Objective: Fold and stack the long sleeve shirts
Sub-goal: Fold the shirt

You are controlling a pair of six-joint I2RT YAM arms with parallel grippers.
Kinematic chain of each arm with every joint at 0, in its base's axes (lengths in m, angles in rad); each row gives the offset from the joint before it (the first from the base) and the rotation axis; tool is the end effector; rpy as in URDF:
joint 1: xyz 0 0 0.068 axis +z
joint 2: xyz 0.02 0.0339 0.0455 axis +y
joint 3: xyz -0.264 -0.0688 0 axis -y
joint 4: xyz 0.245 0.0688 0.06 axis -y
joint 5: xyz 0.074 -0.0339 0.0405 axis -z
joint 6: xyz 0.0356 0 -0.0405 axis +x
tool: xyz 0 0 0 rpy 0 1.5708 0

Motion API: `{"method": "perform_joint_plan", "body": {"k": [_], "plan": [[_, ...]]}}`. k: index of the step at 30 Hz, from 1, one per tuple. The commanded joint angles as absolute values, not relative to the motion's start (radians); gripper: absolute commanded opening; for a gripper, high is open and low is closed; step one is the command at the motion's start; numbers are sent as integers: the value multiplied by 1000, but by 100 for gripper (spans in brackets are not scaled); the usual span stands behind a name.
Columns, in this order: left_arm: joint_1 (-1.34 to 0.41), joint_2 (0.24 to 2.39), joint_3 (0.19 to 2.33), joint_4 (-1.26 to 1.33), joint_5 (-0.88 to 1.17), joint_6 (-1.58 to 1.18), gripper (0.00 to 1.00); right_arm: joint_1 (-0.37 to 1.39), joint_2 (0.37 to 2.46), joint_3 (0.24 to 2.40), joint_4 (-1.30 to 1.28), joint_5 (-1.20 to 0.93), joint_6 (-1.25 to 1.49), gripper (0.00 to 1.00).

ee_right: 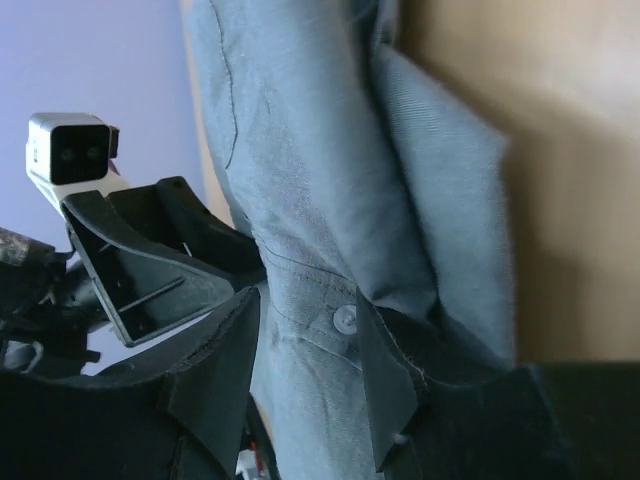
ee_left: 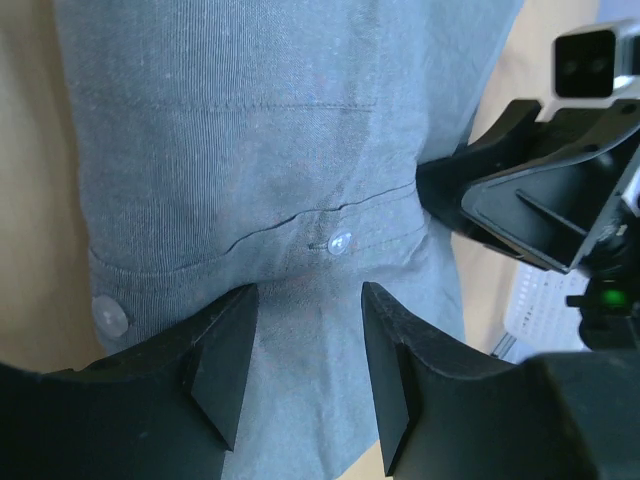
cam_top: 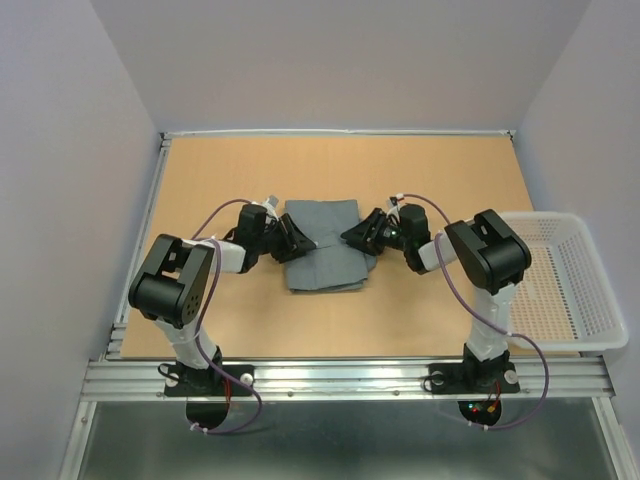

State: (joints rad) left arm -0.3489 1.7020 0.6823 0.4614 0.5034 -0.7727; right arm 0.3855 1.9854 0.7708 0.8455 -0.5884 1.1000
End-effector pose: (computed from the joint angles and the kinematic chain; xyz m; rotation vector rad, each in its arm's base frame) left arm 0.2978 -0.1266 0.1422 -0.1609 2.2862 -1.1632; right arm 0.3305 0.1554 0.1091 0.3358 2.1847 1.4862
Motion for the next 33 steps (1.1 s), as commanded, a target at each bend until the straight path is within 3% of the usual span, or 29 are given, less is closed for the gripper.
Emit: {"method": "perform_joint_plan", "body": {"k": [1,5,14,22,28,33], "plan": [[-324,1729,617,581,494,-802,58,358,2005,709,948,-575,1060,49],[-313,1642,572,578,509,-799,59,324,1948,699,937,-595,1026,49],[-339,1330,635,285,445,-684,61,363,1741,767,761,-670,1011,50],[-370,1422,609,264,549,-646,61,494,1791,759,745,-680,986,50],[-339,1548,526,304,578,-652,59,483,1897,652,819,-609,943,50],[-273,1503,463,288,568,-641,59,440,1875,594,818,-604,916,49]]}}
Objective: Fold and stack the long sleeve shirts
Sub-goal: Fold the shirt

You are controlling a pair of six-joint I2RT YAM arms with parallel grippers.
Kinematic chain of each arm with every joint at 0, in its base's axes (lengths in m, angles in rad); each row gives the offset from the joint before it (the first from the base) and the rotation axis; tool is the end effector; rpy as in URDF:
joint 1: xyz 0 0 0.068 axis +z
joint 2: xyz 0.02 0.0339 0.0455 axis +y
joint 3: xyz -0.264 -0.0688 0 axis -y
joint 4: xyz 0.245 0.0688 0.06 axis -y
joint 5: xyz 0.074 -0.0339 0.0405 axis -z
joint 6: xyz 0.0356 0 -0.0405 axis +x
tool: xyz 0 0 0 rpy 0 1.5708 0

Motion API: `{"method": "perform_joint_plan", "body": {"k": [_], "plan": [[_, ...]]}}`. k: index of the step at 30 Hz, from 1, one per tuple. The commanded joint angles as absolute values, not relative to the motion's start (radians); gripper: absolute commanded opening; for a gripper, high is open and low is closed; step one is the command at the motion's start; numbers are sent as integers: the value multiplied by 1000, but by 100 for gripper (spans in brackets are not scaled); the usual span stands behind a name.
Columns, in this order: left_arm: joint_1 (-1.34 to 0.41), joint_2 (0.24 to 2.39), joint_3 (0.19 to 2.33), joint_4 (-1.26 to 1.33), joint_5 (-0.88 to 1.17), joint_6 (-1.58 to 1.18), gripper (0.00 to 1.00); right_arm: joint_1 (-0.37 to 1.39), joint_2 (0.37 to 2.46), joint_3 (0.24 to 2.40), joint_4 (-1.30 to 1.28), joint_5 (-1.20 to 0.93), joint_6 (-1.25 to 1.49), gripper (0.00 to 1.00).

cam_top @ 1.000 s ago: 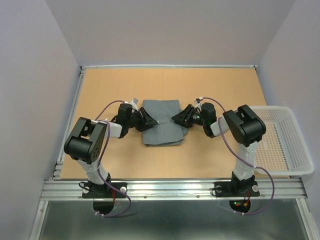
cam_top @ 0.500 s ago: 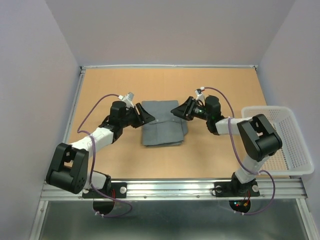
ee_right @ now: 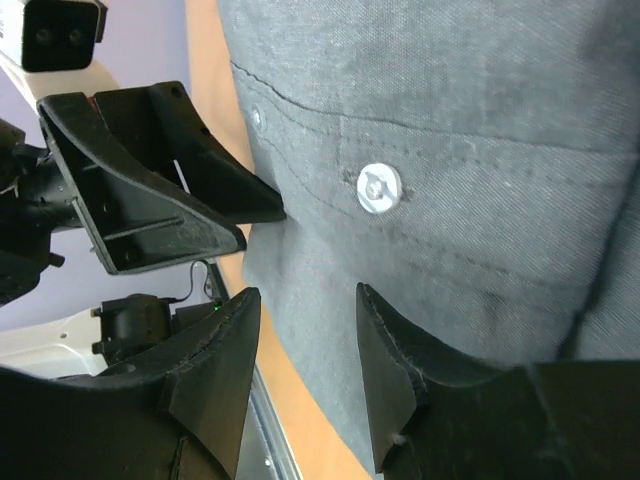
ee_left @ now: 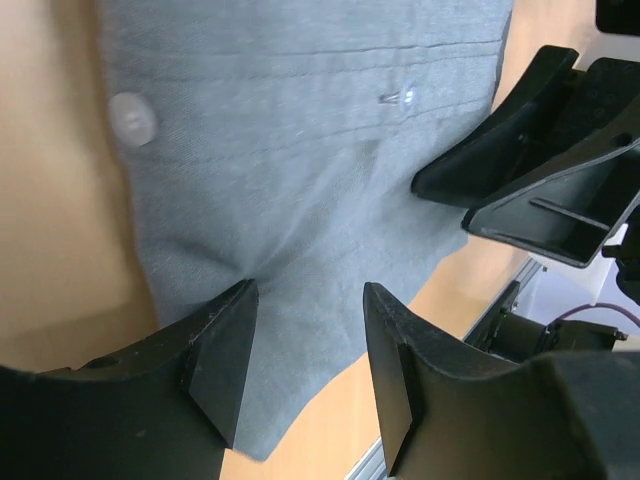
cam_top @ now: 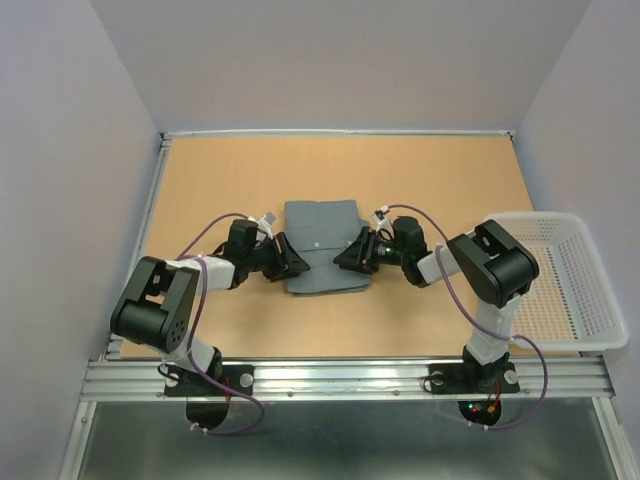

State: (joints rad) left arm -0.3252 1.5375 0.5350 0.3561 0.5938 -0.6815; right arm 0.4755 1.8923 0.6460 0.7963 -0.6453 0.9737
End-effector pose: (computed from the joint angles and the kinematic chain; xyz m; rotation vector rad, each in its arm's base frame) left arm 0.2554 -0.1071 0.1408 -0.0635 2.3599 -1.1863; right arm 0.2842 0.1704 0.1063 0.0971 2.2932 1.4966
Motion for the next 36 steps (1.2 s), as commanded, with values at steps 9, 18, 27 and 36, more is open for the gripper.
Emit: {"method": "perform_joint_plan", "body": {"k": [9,18,27,36], "plan": [[-267,1272,549,60,591,-540,59,428,1715,614,674,-660,875,49],[-402,1166,649,-204,286,-491,59,477,1563,709,421,-577,747,49],[-466,1134,591,-222,63,-586,64,587,1618,870,209,-437,568,50],[-578,1140,566,-189,-71,-618,68,672,1703,980,130,-327,430,50]]}}
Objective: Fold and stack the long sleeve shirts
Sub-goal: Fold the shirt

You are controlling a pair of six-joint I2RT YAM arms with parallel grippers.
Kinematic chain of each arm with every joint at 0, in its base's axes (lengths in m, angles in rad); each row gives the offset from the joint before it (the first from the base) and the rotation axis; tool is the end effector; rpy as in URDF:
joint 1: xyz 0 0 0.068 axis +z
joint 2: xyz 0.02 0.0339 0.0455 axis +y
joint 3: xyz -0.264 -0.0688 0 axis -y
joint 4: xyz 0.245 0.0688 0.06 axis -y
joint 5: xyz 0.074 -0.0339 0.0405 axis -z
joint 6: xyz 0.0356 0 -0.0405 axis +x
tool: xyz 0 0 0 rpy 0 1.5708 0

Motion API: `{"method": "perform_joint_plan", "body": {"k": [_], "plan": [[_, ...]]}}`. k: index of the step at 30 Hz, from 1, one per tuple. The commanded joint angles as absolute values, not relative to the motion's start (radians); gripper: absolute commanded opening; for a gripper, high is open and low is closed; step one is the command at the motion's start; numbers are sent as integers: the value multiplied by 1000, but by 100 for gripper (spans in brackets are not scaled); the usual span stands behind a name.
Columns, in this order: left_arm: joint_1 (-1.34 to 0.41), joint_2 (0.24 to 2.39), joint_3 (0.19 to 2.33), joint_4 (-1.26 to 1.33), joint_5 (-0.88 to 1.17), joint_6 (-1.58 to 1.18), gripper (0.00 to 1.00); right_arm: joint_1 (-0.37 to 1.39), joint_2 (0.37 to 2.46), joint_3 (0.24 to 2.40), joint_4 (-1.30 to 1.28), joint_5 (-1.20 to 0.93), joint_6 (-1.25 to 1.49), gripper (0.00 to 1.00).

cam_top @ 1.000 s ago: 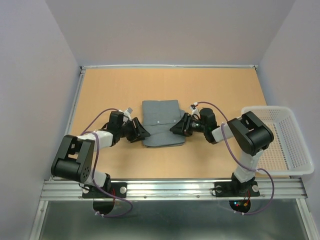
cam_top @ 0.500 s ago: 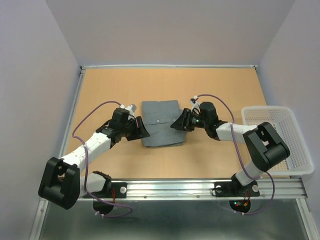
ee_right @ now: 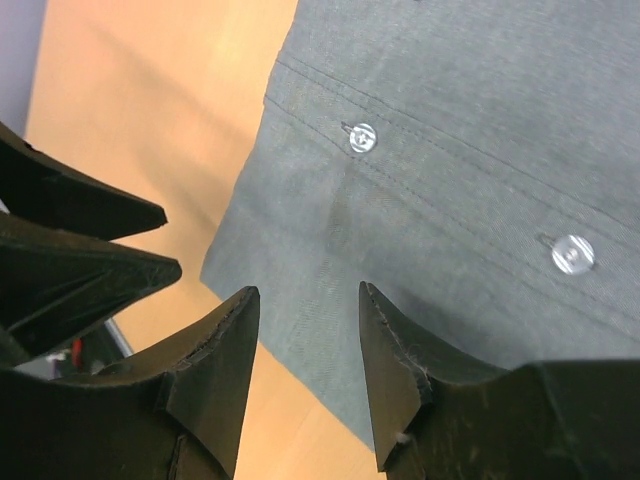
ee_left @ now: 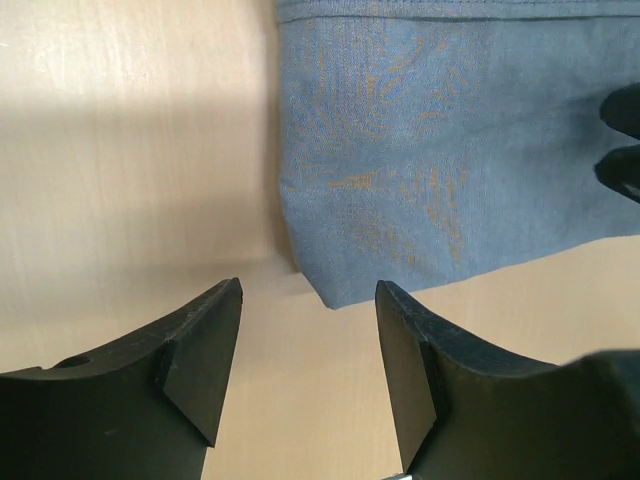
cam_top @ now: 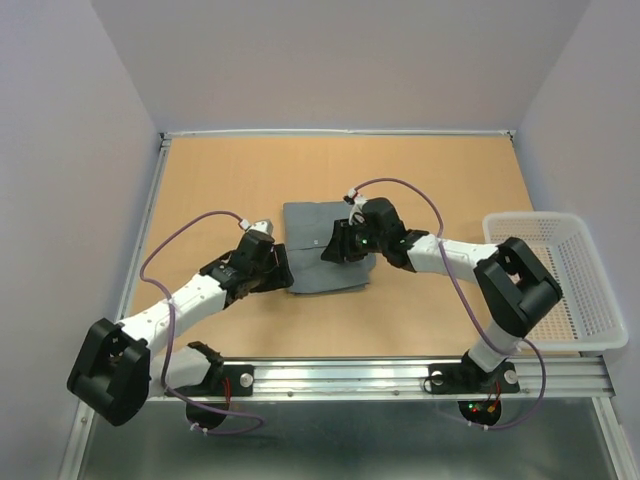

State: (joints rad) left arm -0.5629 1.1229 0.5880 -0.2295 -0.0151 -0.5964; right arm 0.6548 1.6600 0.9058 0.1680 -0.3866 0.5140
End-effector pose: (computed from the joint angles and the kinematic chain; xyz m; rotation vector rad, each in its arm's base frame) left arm 0.1915 -0.1202 0.2023 -0.0480 2.4028 -0.5463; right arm 0.2712 0.2252 0.1932 -0.4032 2.2805 1.0575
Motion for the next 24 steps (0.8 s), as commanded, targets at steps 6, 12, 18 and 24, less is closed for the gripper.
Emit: {"method": "perform_joint_plan", "body": {"k": [6,12,18,24], "plan": [[-581,1314,612,-65,-80,-624,60,681,1762,1008,126,-278,405,50],[-580,1526,794,-25,-121,-555,54,684,1801,1029,124,-175,396,50],[-568,1701,992,-9,-149,-434,53,664,1825,1045,118,-75,442,50],[-565,1571,948,35,-219,-357,60,649,1773,1121,60,-127,338,50]]}}
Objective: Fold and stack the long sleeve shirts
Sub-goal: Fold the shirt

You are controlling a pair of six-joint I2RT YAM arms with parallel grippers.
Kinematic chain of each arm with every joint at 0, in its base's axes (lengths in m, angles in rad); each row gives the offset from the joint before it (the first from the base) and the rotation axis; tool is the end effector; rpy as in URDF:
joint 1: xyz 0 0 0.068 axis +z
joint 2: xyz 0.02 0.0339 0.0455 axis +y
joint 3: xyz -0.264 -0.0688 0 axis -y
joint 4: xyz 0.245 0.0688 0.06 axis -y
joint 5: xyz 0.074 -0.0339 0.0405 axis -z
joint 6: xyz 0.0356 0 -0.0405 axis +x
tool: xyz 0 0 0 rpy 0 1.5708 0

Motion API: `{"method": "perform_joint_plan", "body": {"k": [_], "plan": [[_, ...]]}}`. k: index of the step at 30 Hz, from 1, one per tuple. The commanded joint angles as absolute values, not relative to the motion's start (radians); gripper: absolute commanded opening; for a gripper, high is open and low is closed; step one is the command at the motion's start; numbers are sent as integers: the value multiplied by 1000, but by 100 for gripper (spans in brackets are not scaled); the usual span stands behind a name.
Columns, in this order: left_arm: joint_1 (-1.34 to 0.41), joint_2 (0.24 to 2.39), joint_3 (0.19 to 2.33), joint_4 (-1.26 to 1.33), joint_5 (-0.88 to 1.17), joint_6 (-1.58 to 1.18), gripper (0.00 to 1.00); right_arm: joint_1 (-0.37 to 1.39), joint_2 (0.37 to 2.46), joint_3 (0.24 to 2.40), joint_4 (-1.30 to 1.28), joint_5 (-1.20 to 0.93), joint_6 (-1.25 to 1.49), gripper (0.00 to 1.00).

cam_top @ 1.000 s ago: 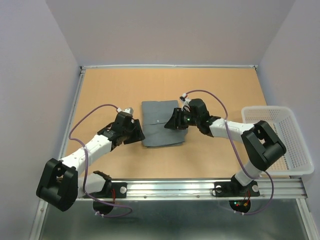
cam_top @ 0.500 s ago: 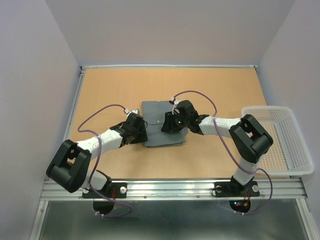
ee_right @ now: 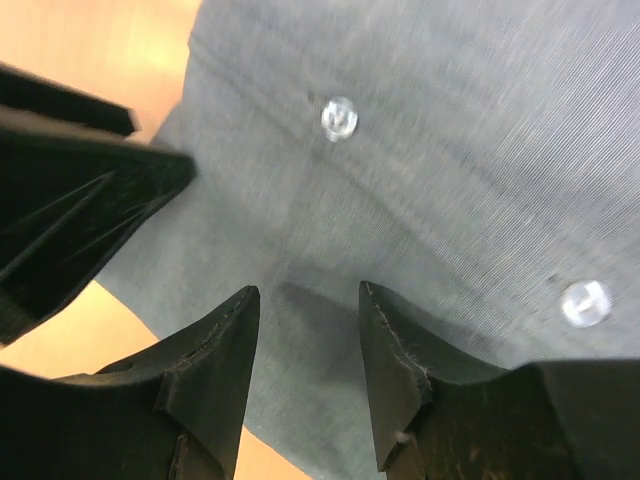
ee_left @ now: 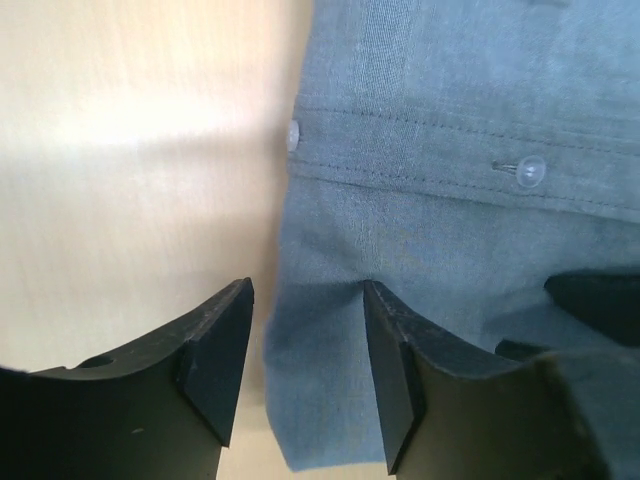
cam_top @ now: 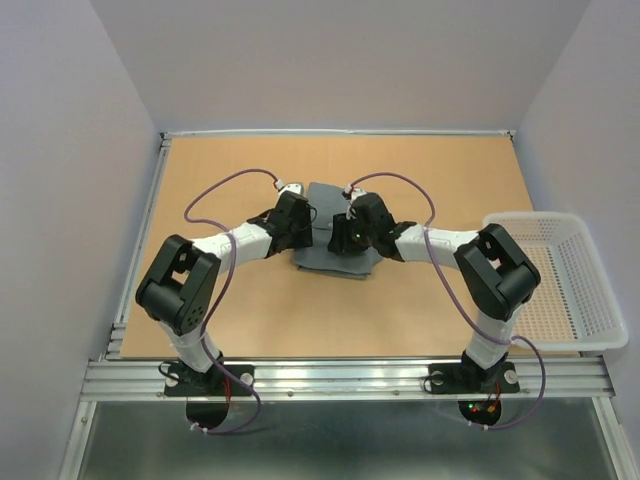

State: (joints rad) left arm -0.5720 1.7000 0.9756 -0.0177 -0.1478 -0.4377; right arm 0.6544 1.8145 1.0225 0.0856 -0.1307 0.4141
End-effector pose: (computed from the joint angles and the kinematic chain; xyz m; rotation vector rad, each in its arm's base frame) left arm 0.3036 -0.1892 0.1841 0.0805 2.3264 -0.3442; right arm 0.3000 0.2360 0.1665 -0.3552 2.3448 0.6903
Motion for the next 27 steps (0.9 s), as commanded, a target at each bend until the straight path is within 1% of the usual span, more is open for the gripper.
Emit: {"method": "perform_joint_plan", "body": {"k": [1,5,8,11,16,19,23,27], "plan": [[-565,1543,925,37,-232,-356,61,649,1761,1126,52,-135,321,50],[-566,1402,807,35,-238,-371,64,650,1704,1135,9,-179,264,50],[-568,1242,698,38,-230,-406,65,652,1683,1124,2,-201,264,50],[-580,1175,617,46,-186,-446,66,652,1680,1108,3,-224,271,51],[-618,1226,557,41,-167,-518,65,686,1687,1103,3,-273,195,52],[-621,1239,539,52,-190,-554,65,739,1687,1121,-41,-272,91,56],[-621,1238,523,84,-193,-587,65,805,1706,1146,-80,-209,-32,61],[-621,1278,523,109,-183,-604,64,851,1744,1166,-90,-141,-98,61]]}}
